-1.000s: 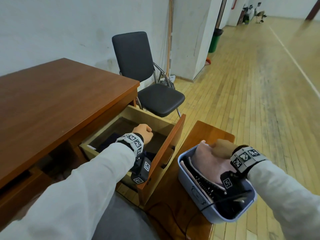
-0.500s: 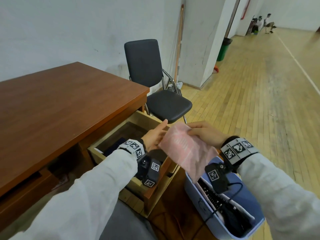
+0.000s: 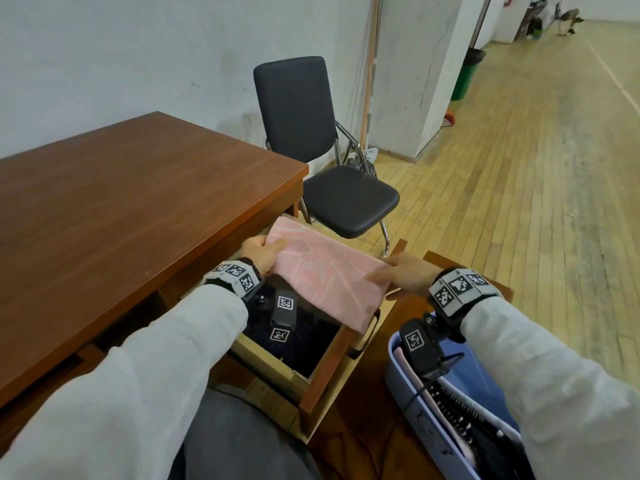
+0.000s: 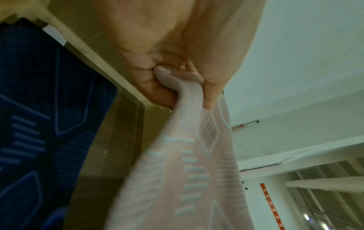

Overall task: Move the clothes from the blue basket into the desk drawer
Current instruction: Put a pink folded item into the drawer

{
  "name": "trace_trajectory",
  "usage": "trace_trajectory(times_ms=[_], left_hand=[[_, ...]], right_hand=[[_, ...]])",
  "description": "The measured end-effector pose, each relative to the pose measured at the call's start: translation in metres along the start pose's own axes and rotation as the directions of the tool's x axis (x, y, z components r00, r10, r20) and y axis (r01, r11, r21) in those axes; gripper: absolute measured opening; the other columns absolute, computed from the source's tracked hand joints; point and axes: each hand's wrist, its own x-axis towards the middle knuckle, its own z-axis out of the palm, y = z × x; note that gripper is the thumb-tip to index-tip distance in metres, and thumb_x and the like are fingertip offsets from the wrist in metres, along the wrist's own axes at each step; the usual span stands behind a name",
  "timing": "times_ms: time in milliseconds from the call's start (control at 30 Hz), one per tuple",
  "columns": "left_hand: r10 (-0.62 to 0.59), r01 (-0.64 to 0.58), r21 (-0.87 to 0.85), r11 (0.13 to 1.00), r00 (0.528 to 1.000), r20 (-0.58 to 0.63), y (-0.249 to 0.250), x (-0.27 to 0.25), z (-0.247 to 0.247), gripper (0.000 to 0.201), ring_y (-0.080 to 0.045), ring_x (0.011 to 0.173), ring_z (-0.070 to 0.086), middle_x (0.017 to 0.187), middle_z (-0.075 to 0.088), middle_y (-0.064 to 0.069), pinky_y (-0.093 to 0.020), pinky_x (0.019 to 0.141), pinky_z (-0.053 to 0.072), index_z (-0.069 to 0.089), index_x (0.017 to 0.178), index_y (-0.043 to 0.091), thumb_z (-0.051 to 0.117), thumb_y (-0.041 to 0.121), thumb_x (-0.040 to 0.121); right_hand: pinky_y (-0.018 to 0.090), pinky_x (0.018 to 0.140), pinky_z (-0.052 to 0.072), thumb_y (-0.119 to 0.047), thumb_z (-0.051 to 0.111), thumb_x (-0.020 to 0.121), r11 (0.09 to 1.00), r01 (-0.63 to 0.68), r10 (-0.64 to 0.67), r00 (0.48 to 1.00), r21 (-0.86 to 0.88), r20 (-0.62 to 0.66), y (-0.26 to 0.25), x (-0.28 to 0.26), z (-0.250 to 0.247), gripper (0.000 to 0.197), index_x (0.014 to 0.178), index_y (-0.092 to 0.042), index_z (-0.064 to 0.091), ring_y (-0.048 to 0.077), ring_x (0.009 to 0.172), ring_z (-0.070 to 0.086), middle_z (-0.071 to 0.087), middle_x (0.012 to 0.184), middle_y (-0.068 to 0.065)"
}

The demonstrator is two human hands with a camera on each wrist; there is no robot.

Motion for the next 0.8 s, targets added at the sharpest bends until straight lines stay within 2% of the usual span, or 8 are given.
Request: trace_trajectory(times_ms=[100,200,267,367,433,600,700,800], left_hand=[[-0.014,0.019,0.139,0.99,0.999,-0.034,-0.003,0.019,-0.001,0.046,-0.031,0.101,0.063,0.111,0.068,-0.01,-0.049,0.096,0.05,0.065,0.118,0.012,0.061,0.039,0.081],[0.007,-0.006,0.267,0.964,1.0,0.0,-0.001,0.031,0.004,0.035,-0.029,0.102,0.058,0.116,0.065,-0.013,-0.04,0.096,0.047,0.064,0.119,0.01,0.054,0.025,0.088],[0.014,-0.023,0.326,0.945,0.999,0.03,-0.003,0.042,0.012,0.033,-0.028,0.101,0.058,0.118,0.065,-0.015,-0.035,0.09,0.045,0.063,0.12,0.007,0.054,0.015,0.089],[-0.008,-0.005,0.343,0.939,0.999,0.036,-0.013,0.058,0.025,0.04,-0.031,0.114,0.059,0.126,0.062,-0.014,-0.04,0.1,0.047,0.057,0.128,0.008,0.056,0.007,0.088],[-0.045,0.038,0.344,0.938,0.999,0.013,-0.02,0.071,0.032,0.042,-0.031,0.117,0.057,0.128,0.06,-0.014,-0.043,0.101,0.046,0.054,0.128,0.01,0.057,0.005,0.087],[-0.11,0.101,0.365,0.925,0.994,0.003,-0.038,0.096,0.043,0.034,-0.03,0.116,0.056,0.127,0.057,-0.014,-0.041,0.099,0.047,0.051,0.119,0.011,0.055,0.001,0.087],[-0.093,0.069,0.447,0.892,0.995,0.032,-0.047,0.101,0.049,0.021,-0.029,0.12,0.054,0.129,0.056,-0.012,-0.036,0.098,0.045,0.061,0.104,0.012,0.051,-0.001,0.09],[-0.102,0.062,0.499,0.864,0.993,0.052,-0.054,0.101,0.053,0.027,-0.028,0.124,0.052,0.132,0.056,-0.012,-0.035,0.1,0.045,0.066,0.105,0.012,0.048,-0.002,0.092]], right_hand=[[0.035,0.081,0.059,-0.024,0.06,0.091,0.998,0.065,-0.066,0.991,-0.015,-0.119,-0.009,0.018,0.002,0.021,0.106,-0.009,0.06,0.022,0.094,0.068,0.067,0.105,0.009],[0.015,0.051,0.048,-0.025,0.056,0.093,0.982,0.076,-0.114,0.968,-0.172,-0.223,-0.018,0.04,0.008,0.01,0.091,-0.016,0.058,0.008,0.068,0.062,0.063,0.082,0.001],[0.015,0.049,0.043,-0.024,0.056,0.092,0.965,0.055,-0.119,0.962,-0.256,-0.244,-0.019,0.059,0.014,0.011,0.089,-0.014,0.06,0.009,0.064,0.059,0.059,0.075,-0.001],[0.025,0.063,0.046,-0.017,0.053,0.091,0.938,0.002,-0.086,0.97,-0.347,-0.228,-0.014,0.082,0.024,0.022,0.11,-0.008,0.058,0.018,0.082,0.058,0.057,0.088,0.002],[0.026,0.067,0.045,-0.011,0.053,0.089,0.934,-0.015,-0.068,0.974,-0.357,-0.216,-0.01,0.095,0.029,0.028,0.117,-0.012,0.049,0.02,0.088,0.057,0.055,0.096,0.003],[0.028,0.074,0.045,-0.004,0.052,0.086,0.795,0.075,-0.184,0.975,-0.602,-0.121,-0.006,0.121,0.039,0.018,0.1,-0.016,0.055,0.021,0.089,0.056,0.059,0.104,0.005],[0.031,0.079,0.054,-0.013,0.056,0.089,0.681,0.066,-0.115,0.993,-0.729,-0.018,-0.004,0.13,0.039,0.015,0.099,-0.014,0.067,0.023,0.091,0.064,0.066,0.103,0.005],[0.035,0.079,0.056,-0.015,0.052,0.091,0.569,0.068,-0.072,0.997,-0.819,0.032,0.0,0.13,0.044,0.019,0.1,-0.015,0.068,0.024,0.088,0.066,0.069,0.099,0.005]])
